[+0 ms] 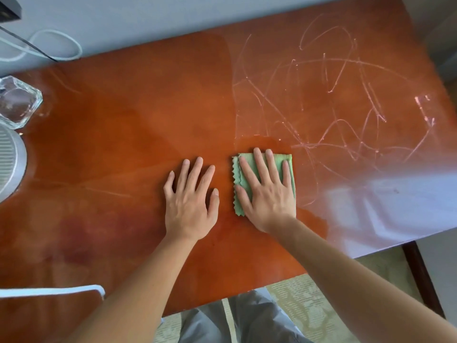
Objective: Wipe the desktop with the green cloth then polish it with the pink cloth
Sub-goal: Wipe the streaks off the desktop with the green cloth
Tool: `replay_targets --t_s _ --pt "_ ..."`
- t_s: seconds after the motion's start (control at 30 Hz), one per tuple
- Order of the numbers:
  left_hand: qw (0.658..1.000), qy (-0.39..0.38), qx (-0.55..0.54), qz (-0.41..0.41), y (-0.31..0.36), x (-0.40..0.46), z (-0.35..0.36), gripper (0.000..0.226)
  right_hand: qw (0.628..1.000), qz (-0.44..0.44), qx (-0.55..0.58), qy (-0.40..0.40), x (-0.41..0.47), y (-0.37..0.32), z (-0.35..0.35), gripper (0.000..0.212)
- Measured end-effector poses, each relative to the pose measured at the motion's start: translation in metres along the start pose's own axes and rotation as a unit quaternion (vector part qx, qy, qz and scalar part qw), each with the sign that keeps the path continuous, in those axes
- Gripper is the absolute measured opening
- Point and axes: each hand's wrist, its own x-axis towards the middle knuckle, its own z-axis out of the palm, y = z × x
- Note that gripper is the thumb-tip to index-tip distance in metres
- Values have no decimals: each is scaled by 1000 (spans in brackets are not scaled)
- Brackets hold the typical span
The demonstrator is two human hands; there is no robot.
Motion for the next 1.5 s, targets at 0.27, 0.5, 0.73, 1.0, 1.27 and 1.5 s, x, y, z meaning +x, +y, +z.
replay_targets --t_s 0.27,0.5,0.73,1.0,1.27,1.5 --pt "1000 0 -2 -3 0 1 0 53 999 33 0 2 103 22 -19 66" --pt "1000 2 -3 -5 0 0 -1 53 1000 -4 0 -3 45 6 -11 66" --pt "1000 -4 1 -4 0 1 0 54 1000 -21 7 2 3 -1 1 65" --pt "1000 4 -15 3 0 1 1 53 1000 14 -2 4 92 7 -14 66" --pt "1000 2 -13 11 -3 0 6 53 1000 11 -11 0 144 1 -22 68" --pt "999 -44 4 9 2 5 -8 55 999 -21 -26 -24 56 -13 -8 66"
